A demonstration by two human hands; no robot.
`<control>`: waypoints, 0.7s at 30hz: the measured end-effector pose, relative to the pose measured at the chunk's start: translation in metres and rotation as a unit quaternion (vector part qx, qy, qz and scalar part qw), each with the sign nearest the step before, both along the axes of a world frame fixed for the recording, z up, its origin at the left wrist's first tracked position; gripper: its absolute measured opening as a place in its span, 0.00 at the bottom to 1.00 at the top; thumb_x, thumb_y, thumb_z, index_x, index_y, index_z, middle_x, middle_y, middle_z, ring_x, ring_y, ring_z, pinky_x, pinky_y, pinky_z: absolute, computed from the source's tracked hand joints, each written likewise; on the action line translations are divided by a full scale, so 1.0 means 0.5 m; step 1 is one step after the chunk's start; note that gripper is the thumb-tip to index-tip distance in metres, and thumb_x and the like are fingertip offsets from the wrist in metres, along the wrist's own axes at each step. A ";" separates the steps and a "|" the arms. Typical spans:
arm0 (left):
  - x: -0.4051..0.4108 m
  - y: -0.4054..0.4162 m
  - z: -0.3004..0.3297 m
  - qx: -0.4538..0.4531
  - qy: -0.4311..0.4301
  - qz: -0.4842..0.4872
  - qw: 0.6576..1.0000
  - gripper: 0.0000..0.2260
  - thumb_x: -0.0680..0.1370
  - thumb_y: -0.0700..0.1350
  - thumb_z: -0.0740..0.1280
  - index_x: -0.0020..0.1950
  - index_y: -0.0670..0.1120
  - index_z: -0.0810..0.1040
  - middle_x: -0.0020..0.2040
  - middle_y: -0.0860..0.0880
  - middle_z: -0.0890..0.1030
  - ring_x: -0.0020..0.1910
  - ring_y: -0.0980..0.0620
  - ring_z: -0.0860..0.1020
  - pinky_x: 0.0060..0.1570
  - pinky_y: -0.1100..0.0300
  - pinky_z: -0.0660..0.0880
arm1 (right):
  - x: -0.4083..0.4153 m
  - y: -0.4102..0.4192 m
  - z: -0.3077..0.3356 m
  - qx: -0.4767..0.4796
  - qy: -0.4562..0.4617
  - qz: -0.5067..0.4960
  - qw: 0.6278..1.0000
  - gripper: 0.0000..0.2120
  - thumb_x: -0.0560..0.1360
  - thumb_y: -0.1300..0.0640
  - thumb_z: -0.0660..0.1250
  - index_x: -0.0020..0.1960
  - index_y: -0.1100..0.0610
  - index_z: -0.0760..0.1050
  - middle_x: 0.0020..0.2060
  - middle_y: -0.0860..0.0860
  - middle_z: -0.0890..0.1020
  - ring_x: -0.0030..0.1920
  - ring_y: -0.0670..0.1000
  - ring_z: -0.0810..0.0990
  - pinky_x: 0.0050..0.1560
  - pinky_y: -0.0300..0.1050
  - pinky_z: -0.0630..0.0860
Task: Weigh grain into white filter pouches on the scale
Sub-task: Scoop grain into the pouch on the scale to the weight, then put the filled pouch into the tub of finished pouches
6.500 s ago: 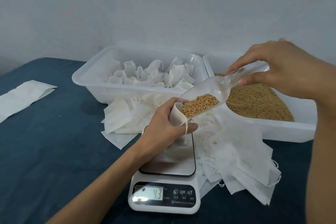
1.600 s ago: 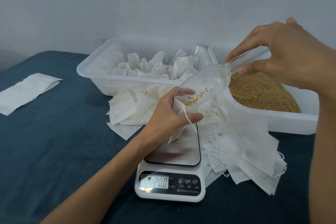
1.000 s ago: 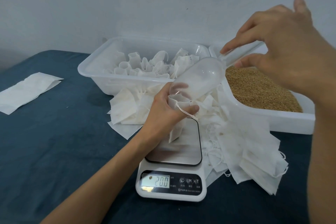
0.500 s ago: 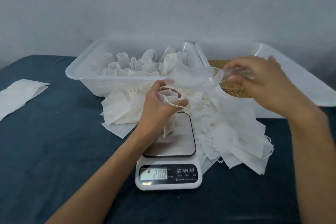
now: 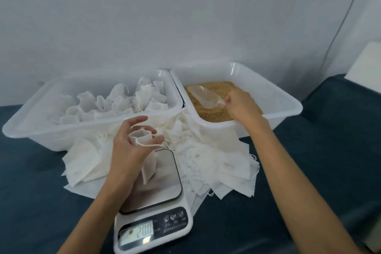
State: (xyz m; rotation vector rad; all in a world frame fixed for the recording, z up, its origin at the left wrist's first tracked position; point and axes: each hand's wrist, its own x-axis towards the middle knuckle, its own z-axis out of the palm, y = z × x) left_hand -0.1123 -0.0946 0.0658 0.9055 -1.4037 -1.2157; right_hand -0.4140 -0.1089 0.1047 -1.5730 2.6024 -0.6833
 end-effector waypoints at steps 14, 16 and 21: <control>-0.012 -0.001 -0.003 0.017 -0.007 -0.020 1.000 0.26 0.72 0.33 0.79 0.65 0.49 0.77 0.48 0.48 0.85 0.44 0.53 0.84 0.44 0.64 0.79 | 0.137 0.057 0.008 -0.276 -0.022 0.150 0.949 0.09 0.81 0.54 0.67 0.59 0.55 0.79 0.47 0.47 0.83 0.46 0.47 0.81 0.51 0.49 0.79; -0.013 0.000 -0.006 0.019 -0.014 -0.023 0.999 0.26 0.72 0.33 0.79 0.65 0.50 0.76 0.46 0.51 0.85 0.44 0.53 0.84 0.44 0.63 0.80 | 0.200 0.072 -0.015 -0.310 -0.087 0.241 0.915 0.05 0.81 0.53 0.67 0.54 0.52 0.79 0.38 0.44 0.82 0.38 0.45 0.81 0.42 0.46 0.79; -0.007 -0.007 -0.013 0.020 -0.043 -0.031 0.998 0.22 0.77 0.33 0.74 0.68 0.47 0.74 0.48 0.48 0.86 0.46 0.52 0.84 0.49 0.57 0.82 | 0.257 0.080 -0.078 -0.288 -0.152 0.302 0.896 0.06 0.82 0.51 0.66 0.49 0.51 0.79 0.24 0.45 0.77 0.26 0.49 0.78 0.33 0.48 0.77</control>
